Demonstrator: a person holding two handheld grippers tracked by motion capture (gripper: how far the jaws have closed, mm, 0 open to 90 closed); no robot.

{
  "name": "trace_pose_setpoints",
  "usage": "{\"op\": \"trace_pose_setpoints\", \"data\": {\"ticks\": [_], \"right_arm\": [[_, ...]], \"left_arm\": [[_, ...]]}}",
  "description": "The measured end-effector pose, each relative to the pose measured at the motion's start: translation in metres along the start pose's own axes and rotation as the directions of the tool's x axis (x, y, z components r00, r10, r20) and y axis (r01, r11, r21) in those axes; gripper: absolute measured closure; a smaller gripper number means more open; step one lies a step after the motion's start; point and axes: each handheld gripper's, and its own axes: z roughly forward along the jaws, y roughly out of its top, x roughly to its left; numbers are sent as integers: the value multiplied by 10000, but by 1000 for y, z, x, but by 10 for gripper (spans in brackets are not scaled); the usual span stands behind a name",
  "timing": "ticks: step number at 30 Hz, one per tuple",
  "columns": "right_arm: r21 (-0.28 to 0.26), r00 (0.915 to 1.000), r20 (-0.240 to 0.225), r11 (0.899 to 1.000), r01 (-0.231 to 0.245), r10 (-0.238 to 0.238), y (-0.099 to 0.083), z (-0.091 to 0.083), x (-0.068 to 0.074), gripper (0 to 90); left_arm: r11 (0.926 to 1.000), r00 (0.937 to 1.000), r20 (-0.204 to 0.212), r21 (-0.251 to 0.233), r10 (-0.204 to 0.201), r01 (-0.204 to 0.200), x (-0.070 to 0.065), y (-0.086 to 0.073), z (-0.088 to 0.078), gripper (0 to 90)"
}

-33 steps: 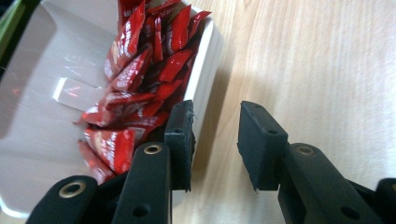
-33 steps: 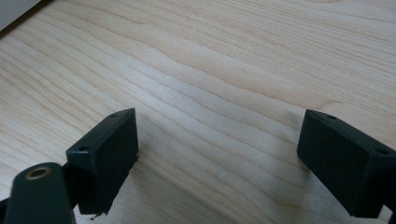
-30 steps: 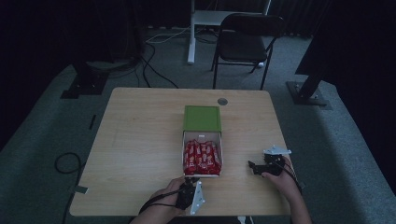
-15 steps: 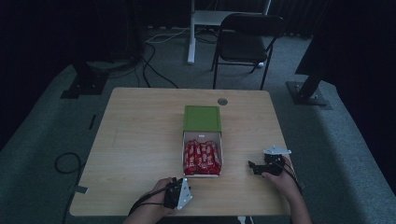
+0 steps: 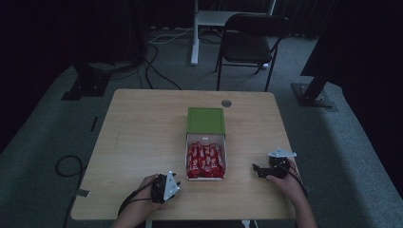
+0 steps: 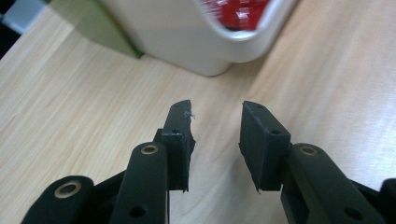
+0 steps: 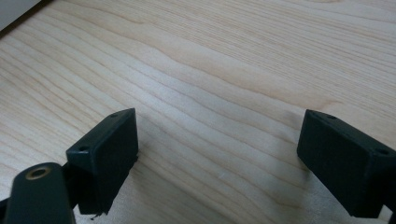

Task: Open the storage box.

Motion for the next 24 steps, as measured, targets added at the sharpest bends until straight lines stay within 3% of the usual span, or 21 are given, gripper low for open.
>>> {"op": "trace_pose_setpoints", "data": {"ticks": [6,10,17,20,21,24], "right_arm": [[1,10000,0,10000,5,-5,0,0,0,121],[4,10000,1,10000,8,-8,0,0,0,120],[5,10000,2,10000,10,-10,0,0,0,121],[3,10000,1,10000,9,-9,0,0,0,121],[3,10000,1,10000,9,-9,0,0,0,121],[7,10000,2,10000,10,-10,0,0,0,121]], "left_arm": [[9962,9964,-137,-268,-832,828,17,-13,2,626],[9898,9900,-222,-350,-1391,1383,27,-22,4,621],[9656,9671,-436,-821,-2506,2465,43,-36,10,587],[9584,9592,-607,-921,-2761,2701,48,-40,10,573],[9521,9520,-702,-942,-2979,2910,51,-42,10,573],[9454,9438,-830,-931,-3200,3123,57,-45,10,539]]}}
